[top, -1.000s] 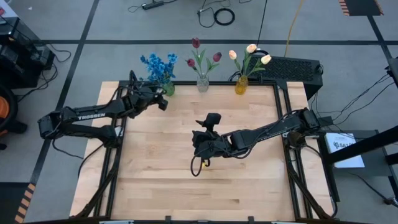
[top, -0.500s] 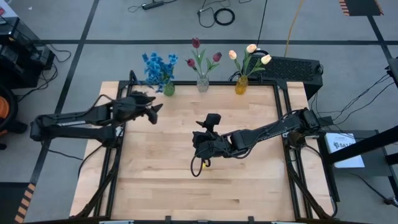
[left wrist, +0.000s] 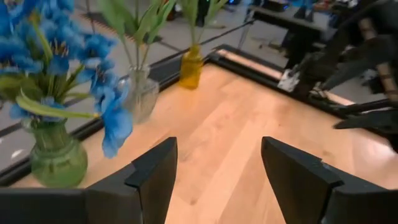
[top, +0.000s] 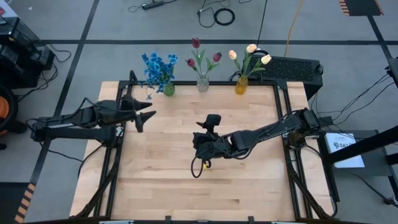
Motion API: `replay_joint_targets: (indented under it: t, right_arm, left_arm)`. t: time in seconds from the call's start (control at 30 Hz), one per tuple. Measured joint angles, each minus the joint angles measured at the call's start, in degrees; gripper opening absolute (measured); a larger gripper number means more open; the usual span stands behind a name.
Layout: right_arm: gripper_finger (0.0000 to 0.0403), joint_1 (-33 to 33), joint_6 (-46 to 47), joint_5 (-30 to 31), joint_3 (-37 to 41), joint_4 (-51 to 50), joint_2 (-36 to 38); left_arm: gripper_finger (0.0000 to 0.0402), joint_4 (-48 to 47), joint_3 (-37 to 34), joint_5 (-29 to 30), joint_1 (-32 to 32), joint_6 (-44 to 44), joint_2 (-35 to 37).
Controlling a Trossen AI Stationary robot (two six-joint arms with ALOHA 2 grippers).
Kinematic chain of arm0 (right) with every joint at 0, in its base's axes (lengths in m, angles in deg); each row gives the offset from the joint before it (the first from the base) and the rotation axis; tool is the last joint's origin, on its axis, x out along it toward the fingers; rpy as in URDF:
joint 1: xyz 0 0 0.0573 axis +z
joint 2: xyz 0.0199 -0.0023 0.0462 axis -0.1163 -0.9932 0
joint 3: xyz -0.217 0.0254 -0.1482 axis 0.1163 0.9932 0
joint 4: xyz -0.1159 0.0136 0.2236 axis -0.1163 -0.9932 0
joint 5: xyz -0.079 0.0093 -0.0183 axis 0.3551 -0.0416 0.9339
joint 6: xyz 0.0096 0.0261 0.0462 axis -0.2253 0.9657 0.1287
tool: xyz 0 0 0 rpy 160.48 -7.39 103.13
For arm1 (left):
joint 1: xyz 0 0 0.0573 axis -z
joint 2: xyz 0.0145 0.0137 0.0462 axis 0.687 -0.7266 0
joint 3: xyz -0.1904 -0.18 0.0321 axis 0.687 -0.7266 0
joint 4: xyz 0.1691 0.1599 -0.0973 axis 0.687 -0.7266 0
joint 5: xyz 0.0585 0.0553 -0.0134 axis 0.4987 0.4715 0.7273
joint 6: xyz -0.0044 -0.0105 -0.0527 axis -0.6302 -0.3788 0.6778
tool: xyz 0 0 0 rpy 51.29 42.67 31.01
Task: Sort flowers into vase by color
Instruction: Put the blue flowers into the green flower vase
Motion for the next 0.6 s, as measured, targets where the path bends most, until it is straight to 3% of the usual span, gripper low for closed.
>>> replay_joint_targets:
  t: [0.2, 0.43, 0.53, 0.6]
  right_arm:
    - [0.0222, 0.17, 0.02, 0.0, 0.0, -0.09, 0.0]
    - [0.0222, 0.2, 0.02, 0.01, 0.0, -0.07, 0.0]
    - [0.0222, 0.2, 0.02, 0.02, 0.0, -0.03, 0.0]
    - [0.0222, 0.2, 0.02, 0.01, 0.0, -0.04, 0.0]
  left_arm:
    - [0.0237, 3.38, 0.0, 2.44, 1.54, -5.5, 3.92]
    - [0.0237, 15.25, 0.02, 18.81, 1.78, -21.82, 1.68]
    - [0.0237, 15.79, 0.02, 28.41, 0.51, -26.51, -2.57]
    - [0.0237, 15.73, 0.02, 30.79, -0.75, -27.2, -5.28]
